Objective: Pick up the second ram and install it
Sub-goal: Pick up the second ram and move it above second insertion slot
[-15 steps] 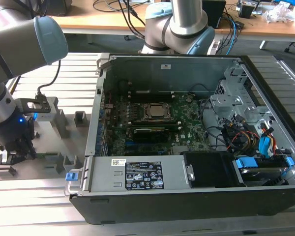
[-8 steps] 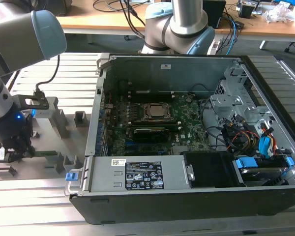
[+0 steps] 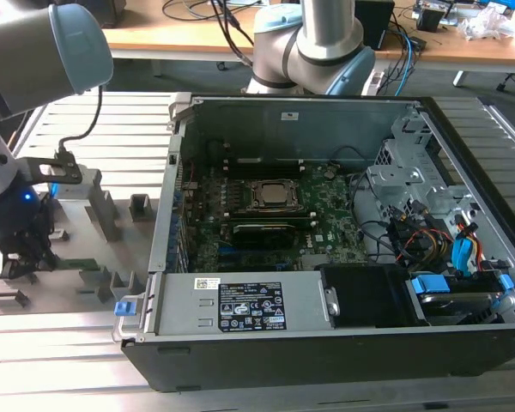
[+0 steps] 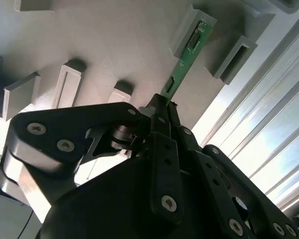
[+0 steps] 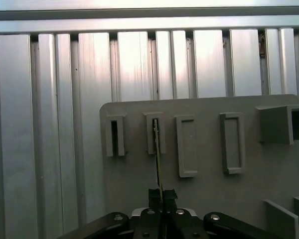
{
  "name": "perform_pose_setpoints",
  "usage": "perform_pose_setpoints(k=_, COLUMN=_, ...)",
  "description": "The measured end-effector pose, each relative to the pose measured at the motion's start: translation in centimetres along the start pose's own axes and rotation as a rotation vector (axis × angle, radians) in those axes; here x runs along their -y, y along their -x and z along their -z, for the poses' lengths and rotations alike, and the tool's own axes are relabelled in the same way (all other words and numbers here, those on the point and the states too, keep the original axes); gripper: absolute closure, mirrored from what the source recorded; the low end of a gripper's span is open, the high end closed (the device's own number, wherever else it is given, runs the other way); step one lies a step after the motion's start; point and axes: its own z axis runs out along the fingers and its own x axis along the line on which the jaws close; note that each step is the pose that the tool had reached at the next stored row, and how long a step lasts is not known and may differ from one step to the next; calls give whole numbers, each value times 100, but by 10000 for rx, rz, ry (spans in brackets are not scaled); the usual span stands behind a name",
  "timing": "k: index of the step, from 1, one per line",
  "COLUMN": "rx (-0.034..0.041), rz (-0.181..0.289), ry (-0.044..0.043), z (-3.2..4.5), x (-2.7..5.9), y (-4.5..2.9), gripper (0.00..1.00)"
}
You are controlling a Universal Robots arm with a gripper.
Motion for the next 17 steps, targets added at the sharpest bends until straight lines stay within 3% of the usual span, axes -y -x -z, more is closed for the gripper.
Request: perform_pose_setpoints(k=17, rx=3, rz=0, ry=-1, z=240, x=-6, y=9, gripper=86)
